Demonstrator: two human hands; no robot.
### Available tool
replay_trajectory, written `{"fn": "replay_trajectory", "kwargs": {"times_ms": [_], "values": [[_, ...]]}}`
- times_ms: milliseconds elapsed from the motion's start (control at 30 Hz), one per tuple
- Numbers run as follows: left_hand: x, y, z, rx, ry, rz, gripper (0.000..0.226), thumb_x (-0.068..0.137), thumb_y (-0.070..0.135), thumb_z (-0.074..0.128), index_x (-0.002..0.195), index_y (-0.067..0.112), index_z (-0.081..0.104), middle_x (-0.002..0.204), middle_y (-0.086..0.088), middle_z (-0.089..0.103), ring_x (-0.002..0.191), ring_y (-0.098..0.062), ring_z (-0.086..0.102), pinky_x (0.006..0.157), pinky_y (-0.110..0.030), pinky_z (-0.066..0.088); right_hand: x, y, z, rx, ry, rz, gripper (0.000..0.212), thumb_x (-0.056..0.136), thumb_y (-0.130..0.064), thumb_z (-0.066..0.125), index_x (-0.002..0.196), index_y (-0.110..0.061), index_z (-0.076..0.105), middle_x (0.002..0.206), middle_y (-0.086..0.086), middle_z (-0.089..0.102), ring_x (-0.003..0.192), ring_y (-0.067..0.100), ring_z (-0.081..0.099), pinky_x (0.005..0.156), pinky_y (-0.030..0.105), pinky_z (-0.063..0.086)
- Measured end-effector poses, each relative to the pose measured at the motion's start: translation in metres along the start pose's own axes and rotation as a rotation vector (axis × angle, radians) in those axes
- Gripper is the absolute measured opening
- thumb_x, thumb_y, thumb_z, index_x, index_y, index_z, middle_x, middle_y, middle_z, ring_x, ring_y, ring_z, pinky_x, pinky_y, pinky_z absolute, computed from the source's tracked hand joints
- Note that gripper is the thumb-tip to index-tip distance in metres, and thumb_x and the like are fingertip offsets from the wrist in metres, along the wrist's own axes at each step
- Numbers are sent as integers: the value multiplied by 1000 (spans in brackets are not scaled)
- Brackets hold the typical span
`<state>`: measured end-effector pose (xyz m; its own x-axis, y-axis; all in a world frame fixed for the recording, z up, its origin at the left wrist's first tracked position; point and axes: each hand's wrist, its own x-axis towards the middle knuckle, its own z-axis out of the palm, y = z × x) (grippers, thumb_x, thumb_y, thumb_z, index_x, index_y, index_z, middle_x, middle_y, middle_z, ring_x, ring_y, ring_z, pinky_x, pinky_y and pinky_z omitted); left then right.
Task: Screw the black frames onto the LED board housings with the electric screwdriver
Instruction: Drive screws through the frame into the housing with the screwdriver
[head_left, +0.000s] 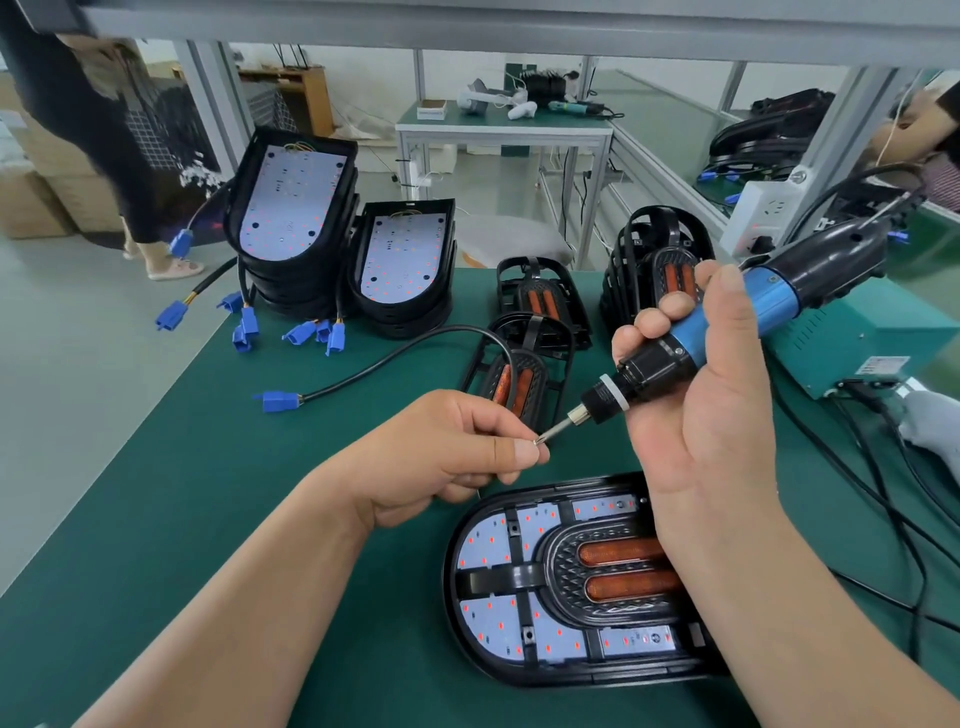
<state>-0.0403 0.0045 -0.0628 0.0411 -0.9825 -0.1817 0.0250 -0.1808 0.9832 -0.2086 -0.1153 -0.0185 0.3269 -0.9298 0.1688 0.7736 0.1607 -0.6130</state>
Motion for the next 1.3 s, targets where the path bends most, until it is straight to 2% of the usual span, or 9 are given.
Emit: {"fn": "replay_trajectory", "kwargs": {"times_ms": [133,300,467,567,733,900,1067,1300], "values": [[3,-2,4,3,49,19,22,83,27,84,94,8,80,72,-6,61,51,-9,29,43,-16,23,-3,0,3,-59,-20,-52,20,106,-34,63,115,-18,55,87,-3,56,75,13,55,77,31,50],[3,-4,5,19,94,34,26,82,26,84,95,4,79,70,-5,59,50,-9,30,43,-17,23,-7,-1,6,-113,-46,-79,26,106,-36,63,123,-19,56,88,-2,57,77,15,57,81,32,51],[2,1,3,-9,70,-12,26,81,22,82,103,8,82,67,-2,57,54,-11,25,44,-17,21,-6,-2,4,-76,-13,-40,29,102,-41,65,119,-20,55,88,-3,57,76,14,57,79,31,51],[-4,6,-6,-31,35,-49,27,82,17,79,108,10,82,65,1,56,47,-6,26,41,-14,22,-4,-3,3,-37,7,-3,30,101,-42,66,117,-20,55,87,-3,57,74,13,57,79,31,51],[-18,13,-20,136,-65,-145,42,74,35,85,106,9,81,64,4,53,48,-6,28,43,-16,21,-4,-8,4,-11,-10,21,28,102,-34,68,119,-18,53,85,-3,57,72,13,56,76,31,50],[-18,9,-15,308,-96,-192,25,81,29,81,100,12,83,59,6,46,49,-7,31,44,-19,22,-12,-8,6,-31,-132,79,12,105,-23,58,116,-21,55,83,-4,55,68,11,54,72,28,49],[-15,7,-16,326,-81,-209,24,85,29,80,104,14,83,55,11,43,48,-8,30,44,-19,22,-24,-4,8,-118,-242,107,14,102,-16,58,116,-20,56,82,-2,51,68,13,51,72,29,48],[-15,5,-16,284,-78,-204,14,94,18,78,105,10,82,54,12,40,47,-7,27,42,-18,20,-31,6,12,-283,-270,60,20,98,-13,61,116,-17,54,81,2,51,67,18,53,72,33,46]]}}
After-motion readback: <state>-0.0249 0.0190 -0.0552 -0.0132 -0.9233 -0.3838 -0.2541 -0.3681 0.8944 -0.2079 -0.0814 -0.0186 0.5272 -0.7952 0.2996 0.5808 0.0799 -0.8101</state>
